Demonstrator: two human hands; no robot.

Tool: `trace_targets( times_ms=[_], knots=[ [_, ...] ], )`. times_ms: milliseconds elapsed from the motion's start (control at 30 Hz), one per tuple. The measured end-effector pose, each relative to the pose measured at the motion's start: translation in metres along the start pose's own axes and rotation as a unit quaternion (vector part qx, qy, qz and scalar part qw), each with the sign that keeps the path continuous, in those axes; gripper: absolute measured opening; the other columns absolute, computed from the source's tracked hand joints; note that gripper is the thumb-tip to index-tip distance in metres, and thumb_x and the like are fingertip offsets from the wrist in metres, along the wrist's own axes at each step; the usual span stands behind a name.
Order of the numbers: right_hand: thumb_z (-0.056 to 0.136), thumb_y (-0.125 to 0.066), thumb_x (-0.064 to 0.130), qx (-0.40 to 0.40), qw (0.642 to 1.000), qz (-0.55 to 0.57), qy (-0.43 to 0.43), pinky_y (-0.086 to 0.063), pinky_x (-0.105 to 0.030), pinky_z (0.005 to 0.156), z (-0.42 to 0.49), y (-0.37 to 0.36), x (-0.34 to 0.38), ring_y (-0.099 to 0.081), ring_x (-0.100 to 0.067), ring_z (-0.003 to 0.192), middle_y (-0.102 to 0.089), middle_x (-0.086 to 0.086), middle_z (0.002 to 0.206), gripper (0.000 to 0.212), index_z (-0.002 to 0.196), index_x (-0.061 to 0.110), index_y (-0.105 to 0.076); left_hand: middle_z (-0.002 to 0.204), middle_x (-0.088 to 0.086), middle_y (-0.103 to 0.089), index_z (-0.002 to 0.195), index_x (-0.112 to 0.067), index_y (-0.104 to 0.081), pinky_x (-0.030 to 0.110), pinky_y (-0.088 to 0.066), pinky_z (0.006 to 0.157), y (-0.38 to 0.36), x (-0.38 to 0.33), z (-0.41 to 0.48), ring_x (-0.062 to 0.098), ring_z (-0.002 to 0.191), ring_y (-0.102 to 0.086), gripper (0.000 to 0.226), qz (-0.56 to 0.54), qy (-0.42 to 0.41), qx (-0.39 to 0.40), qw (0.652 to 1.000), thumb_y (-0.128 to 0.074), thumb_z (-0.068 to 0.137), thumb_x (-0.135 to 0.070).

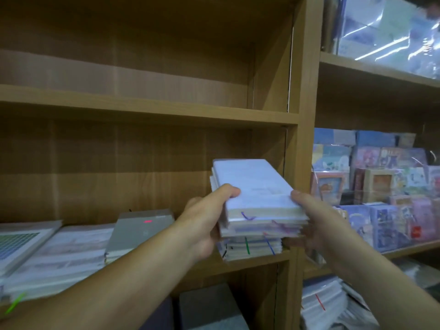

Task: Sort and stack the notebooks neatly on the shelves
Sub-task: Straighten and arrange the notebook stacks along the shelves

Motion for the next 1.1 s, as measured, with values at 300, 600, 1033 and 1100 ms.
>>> trace_targets(
  times_ms=[300, 600, 1033, 1100],
  knots=[
    [0.095, -0.070, 0.015, 0.137, 0.987, -0.076, 0.025, -0.053, -0.044, 0.101, -0.082, -0.093, -0.030, -0.067, -0.010, 0.115, -0.067, 0.019, 0.127, 0.070, 0.145, 0.051, -0.038, 0.110, 0.012, -0.077, 0.124, -0.009, -0.056, 0.047, -0.062, 0.072, 0.101, 0.044, -0.122, 0.030, 0.094, -0.075, 0.062, 0.099, -0.086, -0.023, 0.991, -0.087, 0.070, -0.011],
    [0.086, -0.077, 0.008, 0.102, 0.985, -0.123, 0.064, -0.048, -0.047, 0.108, -0.152, -0.130, -0.117, -0.052, -0.007, 0.133, -0.051, 0.015, 0.146, 0.106, 0.158, 0.044, -0.009, 0.132, -0.021, -0.058, 0.137, -0.035, -0.041, 0.019, -0.056, 0.091, 0.164, 0.126, -0.169, -0.009, 0.116, -0.058, 0.066, 0.320, -0.099, 0.009, 0.942, -0.081, 0.086, -0.028],
    [0.093, -0.070, 0.011, 0.199, 0.960, -0.198, -0.008, -0.045, -0.047, 0.110, -0.140, -0.264, -0.235, -0.049, -0.010, 0.132, -0.048, 0.014, 0.141, 0.085, 0.150, 0.044, -0.017, 0.127, -0.026, -0.063, 0.135, -0.058, -0.044, 0.034, -0.058, 0.096, 0.332, 0.175, -0.186, 0.004, 0.120, -0.061, 0.061, 0.325, -0.059, -0.099, 0.939, -0.076, 0.090, -0.031],
    [0.096, -0.067, 0.014, 0.209, 0.958, -0.196, -0.010, -0.045, -0.041, 0.107, -0.135, -0.300, -0.250, -0.047, -0.012, 0.130, -0.045, 0.012, 0.142, 0.085, 0.153, 0.042, -0.011, 0.133, -0.024, -0.062, 0.141, -0.055, -0.041, 0.039, -0.054, 0.104, 0.364, 0.172, -0.184, 0.003, 0.125, -0.058, 0.064, 0.339, -0.060, -0.111, 0.932, -0.073, 0.092, -0.031]
  ],
)
Point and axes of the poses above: each hand's wrist, its own z-axis towards the middle knuckle, its own y-axis out of the back of the hand, x = y × z, the point moved 4 cm from there along z, towards the middle knuckle
